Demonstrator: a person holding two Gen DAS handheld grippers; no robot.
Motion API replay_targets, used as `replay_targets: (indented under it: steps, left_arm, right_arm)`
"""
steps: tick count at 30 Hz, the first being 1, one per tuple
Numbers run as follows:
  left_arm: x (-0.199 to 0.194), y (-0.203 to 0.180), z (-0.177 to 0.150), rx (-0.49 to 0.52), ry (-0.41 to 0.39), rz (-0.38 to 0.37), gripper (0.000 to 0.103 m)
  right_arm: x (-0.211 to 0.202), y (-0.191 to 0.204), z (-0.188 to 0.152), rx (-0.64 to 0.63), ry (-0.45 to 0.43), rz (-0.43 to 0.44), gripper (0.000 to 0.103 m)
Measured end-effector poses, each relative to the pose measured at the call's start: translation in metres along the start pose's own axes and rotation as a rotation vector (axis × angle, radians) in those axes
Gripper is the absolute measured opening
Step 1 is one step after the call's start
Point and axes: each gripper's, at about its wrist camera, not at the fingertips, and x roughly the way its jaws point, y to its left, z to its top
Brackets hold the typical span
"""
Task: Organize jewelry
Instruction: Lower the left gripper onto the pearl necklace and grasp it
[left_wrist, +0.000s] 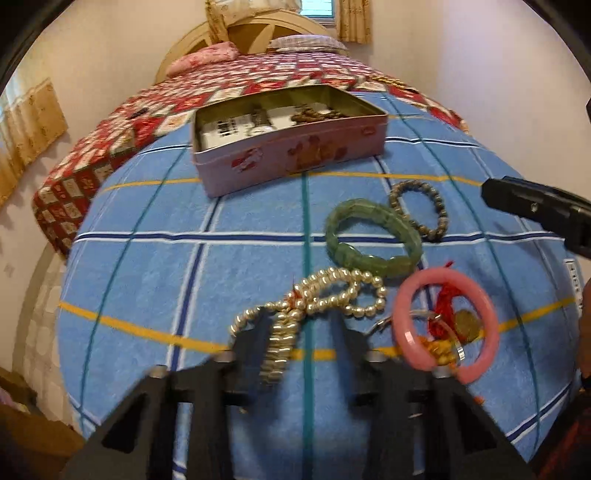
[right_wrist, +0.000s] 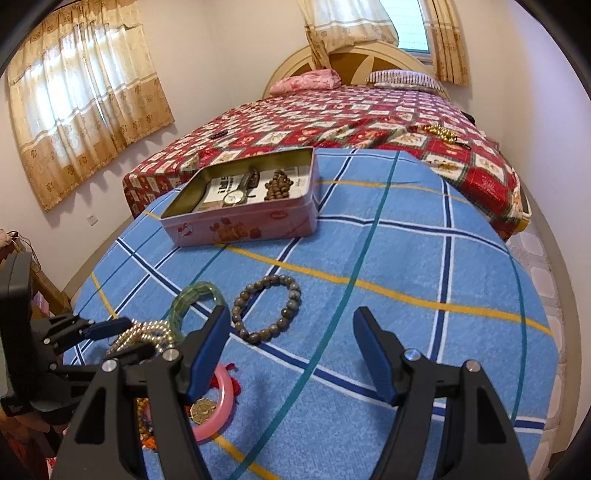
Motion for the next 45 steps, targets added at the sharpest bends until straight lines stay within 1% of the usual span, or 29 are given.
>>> replay_targets:
  steps: [1,3,4,7,12,14,17,19,23,24,26,27,28,29,30,31,33,35,36,37,38,39,40,41,42,43,45]
  left_arm:
    - [0.001,-0.002,0.002,0.006,-0.002,-0.006,0.013]
    - [0.002,-0.006,0.004,0.019,-0.009,0.013,0.013]
    - [0.003,-0.007,0.006,0.010,-0.012,0.015,0.012]
    - [-0.001,-0.004,0.008,-0.052,-0.030,-0.021,0.012]
    - [-0.025,-0.001,0.012,-0.103,-0.104,-0.063,0.012]
    - [-0.034,0.001,0.014,-0.116,-0.133,-0.065,0.012]
    - [-0.038,0.002,0.018,-0.084,-0.149,-0.049,0.012]
    - [-0.035,0.006,0.019,-0.094,-0.136,-0.036,0.012]
    - [-0.037,0.011,0.018,-0.098,-0.150,-0.032,0.012]
    - [-0.037,0.010,0.017,-0.078,-0.150,-0.040,0.012]
    - [-0.033,0.005,0.017,-0.022,-0.124,-0.056,0.013]
    - [-0.030,0.001,0.017,0.010,-0.105,-0.051,0.018]
    - [-0.026,-0.002,0.016,0.036,-0.084,-0.042,0.030]
    - [-0.021,-0.004,0.015,0.062,-0.062,-0.029,0.037]
    - [-0.020,-0.006,0.015,0.076,-0.054,-0.022,0.046]
    - [-0.017,-0.007,0.015,0.088,-0.050,-0.018,0.048]
    - [-0.010,-0.005,0.016,0.086,-0.030,-0.031,0.048]
    - [-0.003,-0.003,0.016,0.078,-0.016,-0.013,0.048]
    - [0.002,-0.003,0.015,0.074,0.006,-0.004,0.048]
    - [0.007,-0.003,0.015,0.073,0.024,0.001,0.047]
    - [0.008,-0.003,0.015,0.069,0.019,-0.009,0.044]
    - [0.009,-0.003,0.015,0.069,0.028,-0.030,0.033]
    - [0.008,-0.004,0.016,0.069,0.034,-0.048,0.025]
    - [0.008,-0.007,0.016,0.078,0.037,-0.051,0.022]
    - [0.008,-0.009,0.016,0.088,0.037,-0.051,0.016]
    - [0.008,-0.012,0.016,0.094,0.037,-0.052,0.013]
    - [0.008,-0.014,0.016,0.096,0.031,-0.047,0.013]
  right_arm:
    - [-0.001,0.000,0.000,0.000,-0.002,-0.001,0.072]
    - [-0.003,-0.002,0.001,0.005,-0.009,-0.004,0.072]
    - [-0.003,-0.003,0.002,0.009,-0.011,-0.003,0.072]
    - [-0.003,-0.005,0.002,0.019,-0.008,-0.005,0.072]
    - [0.001,-0.009,0.001,0.032,0.008,-0.016,0.072]
    - [0.004,-0.012,0.000,0.037,0.016,-0.019,0.068]
    - [0.010,-0.016,0.000,0.052,0.042,-0.032,0.065]
    - [0.012,-0.020,-0.002,0.074,0.056,-0.023,0.065]
    - [0.011,-0.019,-0.002,0.066,0.053,-0.025,0.065]
    - [0.011,-0.019,-0.002,0.065,0.053,-0.024,0.065]
    - [0.012,-0.019,-0.002,0.066,0.056,-0.022,0.065]
    - [0.012,-0.019,-0.003,0.068,0.060,-0.021,0.065]
    - [0.013,-0.020,-0.003,0.070,0.062,-0.019,0.065]
    - [0.013,-0.020,-0.003,0.072,0.063,-0.018,0.065]
    - [0.013,-0.021,-0.003,0.075,0.063,-0.017,0.065]
    - [0.013,-0.021,-0.003,0.077,0.063,-0.017,0.065]
    - [0.012,-0.021,-0.003,0.078,0.063,-0.015,0.065]
    - [0.012,-0.021,-0.003,0.077,0.061,-0.016,0.065]
    - [0.011,-0.021,-0.002,0.077,0.059,-0.016,0.065]
    - [0.011,-0.021,-0.002,0.077,0.058,-0.015,0.065]
    - [0.011,-0.022,-0.002,0.079,0.057,-0.016,0.065]
    - [0.011,-0.022,-0.002,0.080,0.057,-0.016,0.065]
    - [0.011,-0.022,-0.002,0.081,0.058,-0.016,0.065]
    - [0.012,-0.023,-0.002,0.084,0.059,-0.016,0.065]
    - [0.012,-0.023,-0.002,0.087,0.062,-0.015,0.065]
    - [0.013,-0.024,-0.002,0.093,0.066,-0.011,0.065]
    - [0.014,-0.026,-0.002,0.098,0.070,-0.007,0.065]
